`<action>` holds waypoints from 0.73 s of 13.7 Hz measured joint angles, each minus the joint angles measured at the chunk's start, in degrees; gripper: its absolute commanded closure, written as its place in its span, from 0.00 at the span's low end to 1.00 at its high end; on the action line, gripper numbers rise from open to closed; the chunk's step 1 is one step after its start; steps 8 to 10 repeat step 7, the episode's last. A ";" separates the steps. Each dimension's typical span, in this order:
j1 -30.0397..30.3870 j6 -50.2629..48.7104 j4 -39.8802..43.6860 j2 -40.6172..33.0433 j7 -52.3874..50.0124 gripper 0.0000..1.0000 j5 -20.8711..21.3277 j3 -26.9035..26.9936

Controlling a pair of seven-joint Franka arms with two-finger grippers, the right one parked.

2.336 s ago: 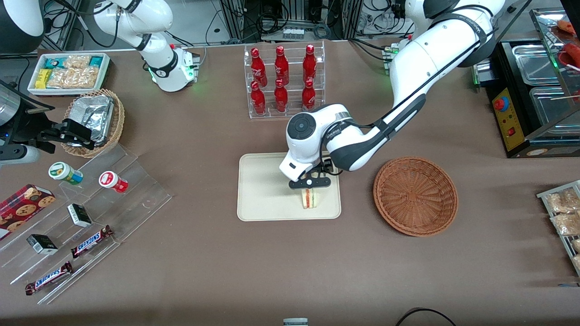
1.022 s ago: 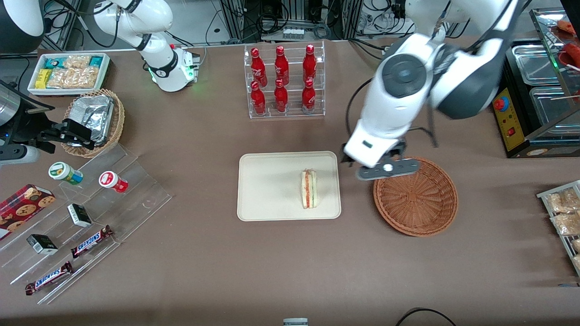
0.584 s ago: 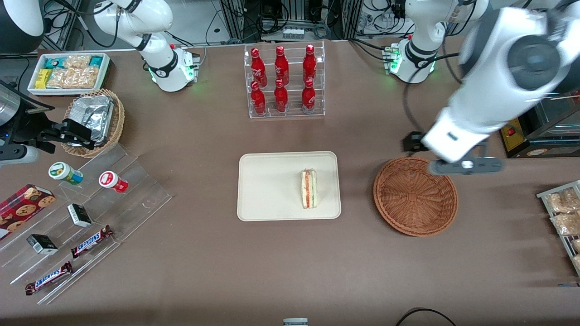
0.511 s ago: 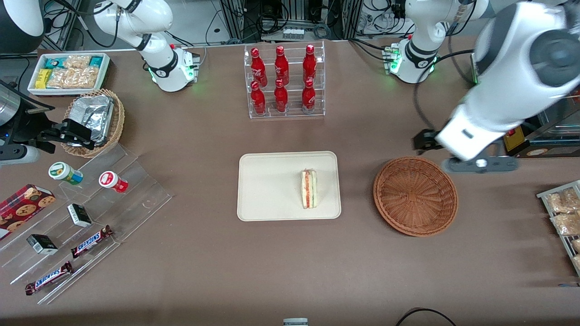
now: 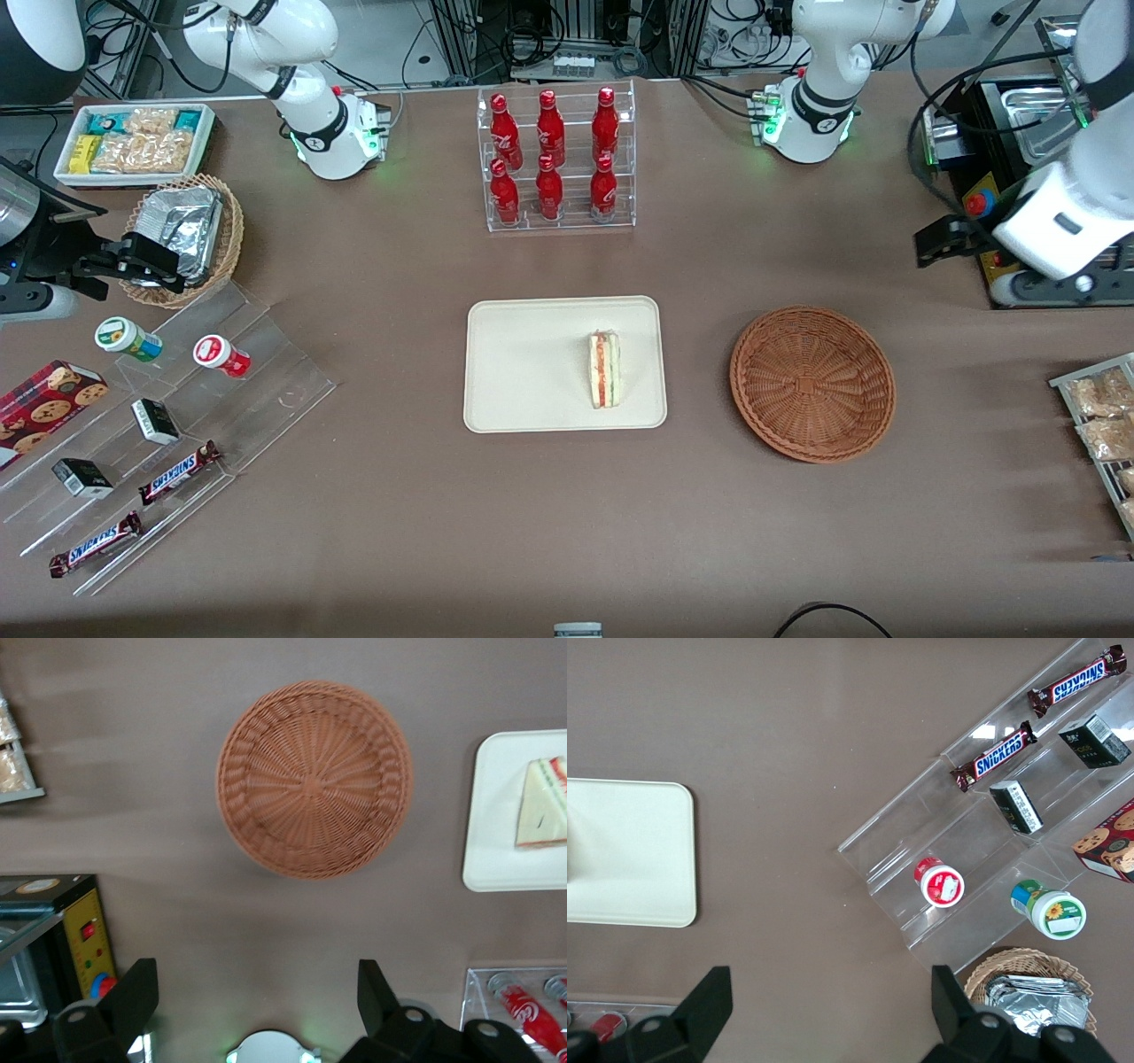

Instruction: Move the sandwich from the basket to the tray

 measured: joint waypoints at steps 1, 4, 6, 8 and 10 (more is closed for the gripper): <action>0.00 -1.23 -0.51 -1.02 0.33 0.01 0.00 0.38; 0.39 -2.97 -2.30 -3.60 0.40 0.01 0.01 0.35; 1.84 -2.97 -3.28 -4.06 0.46 0.01 0.01 -0.21; 2.19 -2.97 -3.67 -4.00 0.53 0.01 0.00 -0.47; 2.19 -2.97 -3.67 -4.00 0.53 0.01 0.00 -0.47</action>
